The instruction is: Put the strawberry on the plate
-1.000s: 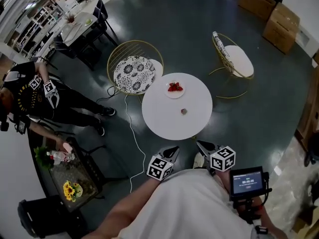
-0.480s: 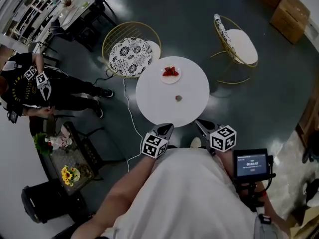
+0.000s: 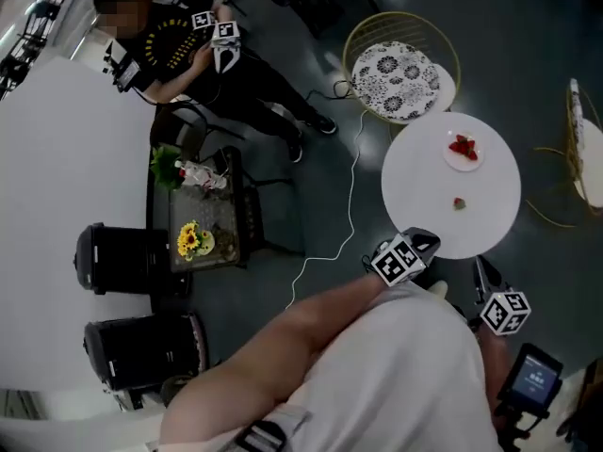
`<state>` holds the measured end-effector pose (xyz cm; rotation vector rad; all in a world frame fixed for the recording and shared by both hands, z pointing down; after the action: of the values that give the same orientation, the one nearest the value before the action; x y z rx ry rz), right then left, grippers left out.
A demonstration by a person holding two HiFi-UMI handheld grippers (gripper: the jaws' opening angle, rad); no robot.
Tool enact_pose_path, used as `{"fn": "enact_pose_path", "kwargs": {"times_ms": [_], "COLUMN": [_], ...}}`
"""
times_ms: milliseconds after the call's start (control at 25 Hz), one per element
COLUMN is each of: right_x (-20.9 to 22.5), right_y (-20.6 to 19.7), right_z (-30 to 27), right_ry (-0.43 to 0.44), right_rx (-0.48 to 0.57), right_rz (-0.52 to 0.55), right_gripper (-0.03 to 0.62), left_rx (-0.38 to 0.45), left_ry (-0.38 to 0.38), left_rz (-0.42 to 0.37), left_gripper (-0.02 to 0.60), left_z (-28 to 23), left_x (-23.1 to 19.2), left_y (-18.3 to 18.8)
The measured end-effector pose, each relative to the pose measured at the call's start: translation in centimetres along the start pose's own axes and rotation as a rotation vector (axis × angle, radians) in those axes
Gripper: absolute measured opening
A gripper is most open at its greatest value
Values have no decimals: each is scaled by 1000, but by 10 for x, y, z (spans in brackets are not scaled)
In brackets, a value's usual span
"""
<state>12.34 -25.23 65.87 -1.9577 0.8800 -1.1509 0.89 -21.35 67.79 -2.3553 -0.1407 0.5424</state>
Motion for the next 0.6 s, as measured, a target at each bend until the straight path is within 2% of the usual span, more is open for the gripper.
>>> {"fn": "enact_pose_path", "kwargs": {"times_ms": [160,400,600], "right_x": [9,31,45], "right_y": [-2,9,22], "right_z": [-32,-54,-56], "right_ry": [6,3,-60], "right_rx": [-29,-77,-87], "right_rz": [-15,0,-12], "right_gripper": [8,8,8], "left_rx": [-22,-64,-101], "left_ry": [15,-2,-56], "left_rz": [-4,-18,-64], "left_gripper": [8,8,8], "left_z": [-9,-39,-64], "left_x": [-36,-54,-57], "left_y": [3,8,16]}}
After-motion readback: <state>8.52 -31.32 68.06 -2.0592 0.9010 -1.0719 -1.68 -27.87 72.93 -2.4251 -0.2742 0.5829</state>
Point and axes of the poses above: the fingertips, and each gripper's own axes: z backward along the fingers, x to its right, y out of its top, the point moved 1 cm from there along z, backward along the fingers, and after that the axes turned 13 degrees about z, right-handed, at the moved point
